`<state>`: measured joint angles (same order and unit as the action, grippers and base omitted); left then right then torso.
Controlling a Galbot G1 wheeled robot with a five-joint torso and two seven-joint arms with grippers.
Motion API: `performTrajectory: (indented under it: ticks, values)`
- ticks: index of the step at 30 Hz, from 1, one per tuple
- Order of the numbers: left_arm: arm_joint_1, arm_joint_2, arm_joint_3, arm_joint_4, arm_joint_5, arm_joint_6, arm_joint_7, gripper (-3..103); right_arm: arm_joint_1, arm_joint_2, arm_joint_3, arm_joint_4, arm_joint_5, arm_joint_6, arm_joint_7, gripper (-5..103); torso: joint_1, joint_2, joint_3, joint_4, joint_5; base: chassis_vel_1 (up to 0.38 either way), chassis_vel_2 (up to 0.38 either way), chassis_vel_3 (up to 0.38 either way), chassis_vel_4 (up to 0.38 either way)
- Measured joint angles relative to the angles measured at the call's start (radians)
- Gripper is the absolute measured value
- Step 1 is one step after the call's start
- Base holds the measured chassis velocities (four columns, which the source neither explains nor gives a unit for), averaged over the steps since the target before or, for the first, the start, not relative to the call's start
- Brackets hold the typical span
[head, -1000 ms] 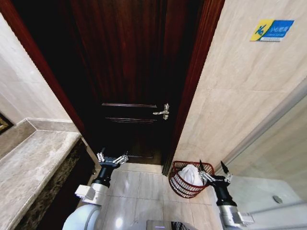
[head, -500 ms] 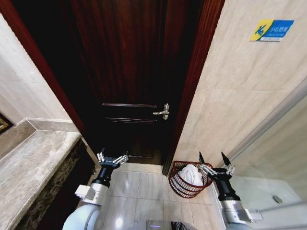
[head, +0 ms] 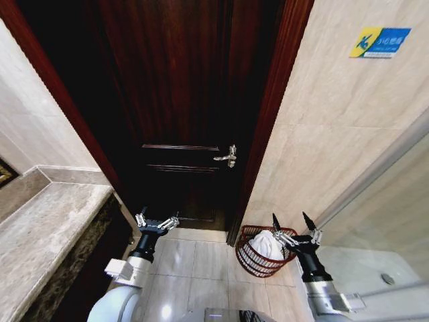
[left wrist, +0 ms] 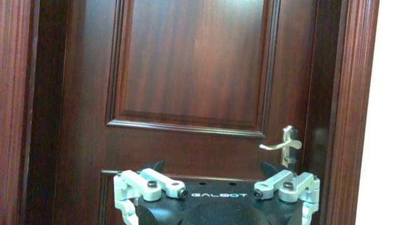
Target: Discard the used towel into the hamper.
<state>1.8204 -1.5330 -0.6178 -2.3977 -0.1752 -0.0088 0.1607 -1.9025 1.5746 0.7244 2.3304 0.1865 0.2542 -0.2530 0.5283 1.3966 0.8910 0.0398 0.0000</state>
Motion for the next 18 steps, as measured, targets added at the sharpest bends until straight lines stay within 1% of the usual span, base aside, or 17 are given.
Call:
performTrajectory:
  ticks: [18]
  values:
    - [0.0,0.0,0.0,0.0,0.0,0.0,0.0,99,0.001,0.0,0.001,-0.002,-0.001,0.001,0.0,100,0.0,0.0,0.0,0.0,0.0,0.0,0.0,0.0,0.0]
